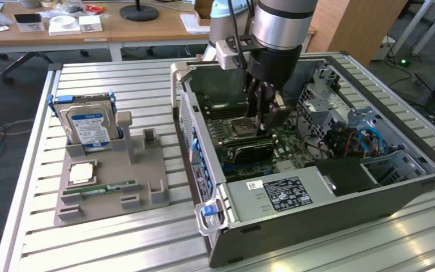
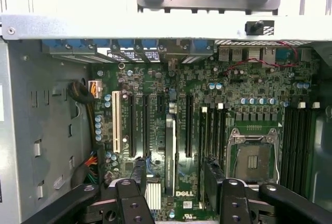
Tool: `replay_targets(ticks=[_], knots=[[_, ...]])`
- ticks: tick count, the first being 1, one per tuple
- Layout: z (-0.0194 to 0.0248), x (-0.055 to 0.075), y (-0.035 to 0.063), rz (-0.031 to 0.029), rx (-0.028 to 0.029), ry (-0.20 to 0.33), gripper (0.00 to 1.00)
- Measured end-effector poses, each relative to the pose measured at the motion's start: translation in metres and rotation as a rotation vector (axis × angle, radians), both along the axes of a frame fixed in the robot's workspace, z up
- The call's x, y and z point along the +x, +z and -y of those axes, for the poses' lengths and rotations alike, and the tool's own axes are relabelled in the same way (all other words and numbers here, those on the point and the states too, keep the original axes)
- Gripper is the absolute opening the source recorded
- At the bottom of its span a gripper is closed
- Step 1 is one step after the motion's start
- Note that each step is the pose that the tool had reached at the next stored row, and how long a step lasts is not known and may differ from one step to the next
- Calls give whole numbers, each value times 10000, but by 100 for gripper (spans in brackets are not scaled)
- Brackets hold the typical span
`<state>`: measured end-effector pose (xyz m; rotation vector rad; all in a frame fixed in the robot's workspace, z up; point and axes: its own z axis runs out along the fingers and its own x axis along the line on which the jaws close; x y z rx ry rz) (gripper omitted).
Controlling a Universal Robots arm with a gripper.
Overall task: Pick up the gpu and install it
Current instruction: 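Insert the gpu into the slot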
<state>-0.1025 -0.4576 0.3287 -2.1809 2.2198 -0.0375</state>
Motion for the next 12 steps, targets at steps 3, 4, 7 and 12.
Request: replay_targets(ticks=[3, 4, 7, 12], knots=[[0, 0, 26, 1, 0, 0, 57], [0, 0, 35, 0, 0, 0, 57], [0, 0, 48, 2, 2, 0, 57], [0, 0, 50, 0, 0, 0, 57]])
